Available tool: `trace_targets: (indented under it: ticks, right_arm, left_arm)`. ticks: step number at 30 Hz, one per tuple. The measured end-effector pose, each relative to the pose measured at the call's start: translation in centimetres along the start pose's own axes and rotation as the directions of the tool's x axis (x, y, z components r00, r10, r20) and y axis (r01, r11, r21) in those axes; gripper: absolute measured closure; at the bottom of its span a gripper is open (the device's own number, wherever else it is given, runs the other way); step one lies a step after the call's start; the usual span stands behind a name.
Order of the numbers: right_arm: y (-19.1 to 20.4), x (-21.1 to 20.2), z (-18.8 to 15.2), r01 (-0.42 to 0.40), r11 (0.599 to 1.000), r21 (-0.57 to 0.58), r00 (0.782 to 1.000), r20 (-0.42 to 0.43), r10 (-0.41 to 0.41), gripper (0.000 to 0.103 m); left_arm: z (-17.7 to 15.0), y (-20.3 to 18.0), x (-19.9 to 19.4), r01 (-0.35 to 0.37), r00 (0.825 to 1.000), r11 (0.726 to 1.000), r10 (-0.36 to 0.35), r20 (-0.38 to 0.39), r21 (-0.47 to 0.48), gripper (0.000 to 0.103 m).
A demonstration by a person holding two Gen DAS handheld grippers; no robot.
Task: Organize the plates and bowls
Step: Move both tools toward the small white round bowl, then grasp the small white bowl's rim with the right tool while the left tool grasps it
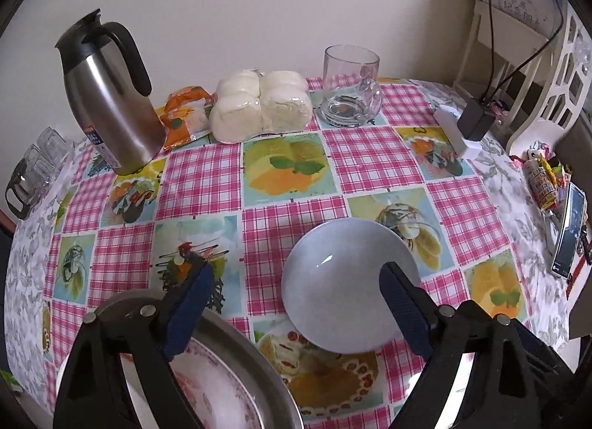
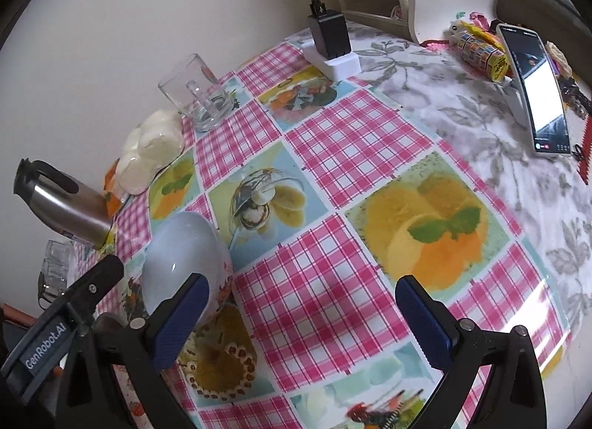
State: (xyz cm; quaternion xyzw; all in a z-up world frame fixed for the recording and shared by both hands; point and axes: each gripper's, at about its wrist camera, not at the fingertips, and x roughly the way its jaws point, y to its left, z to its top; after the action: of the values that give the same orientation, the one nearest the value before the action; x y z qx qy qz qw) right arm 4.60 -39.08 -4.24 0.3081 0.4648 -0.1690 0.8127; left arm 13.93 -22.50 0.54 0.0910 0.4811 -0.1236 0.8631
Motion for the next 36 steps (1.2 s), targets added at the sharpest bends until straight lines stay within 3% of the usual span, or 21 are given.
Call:
trace_targets:
  ticks: [14,19,22,30,36]
  right_arm:
    - [1.4,3.4,0.5,-0.013,1.000,-0.021,0.999,-0.043,0.012,0.004]
    - [2.7,4.2,0.4,-0.017,0.998,-0.060,0.998,-0.053,0.014,0.010]
    - [3.3,4.8,0.3,-0.020,0.997,-0.078,0.998,-0.056,0.015,0.017]
    - [4.0,6.1,-0.2,-0.059,0.995,-0.079,0.995,-0.089,0.052,0.050]
    - [4.2,6.7,-0.5,-0.136,0.989,-0.065,0.986,-0.109,0.128,0.070]
  left_arm:
    - [0.4,1.2,3.0,0.019,0.999,0.998,-0.021,-0.033,-0.058,0.013]
    - [0.3,1.1,3.3,0.031,0.998,0.998,-0.034,-0.044,-0.063,0.013]
    - [0.2,1.0,3.6,0.032,0.998,0.998,-0.036,-0.052,-0.061,0.013]
    - [0.2,1.0,4.1,0.037,0.997,0.997,-0.041,-0.063,-0.065,0.014]
    - [0.1,1.0,4.3,0.038,0.997,0.997,-0.042,-0.070,-0.066,0.014]
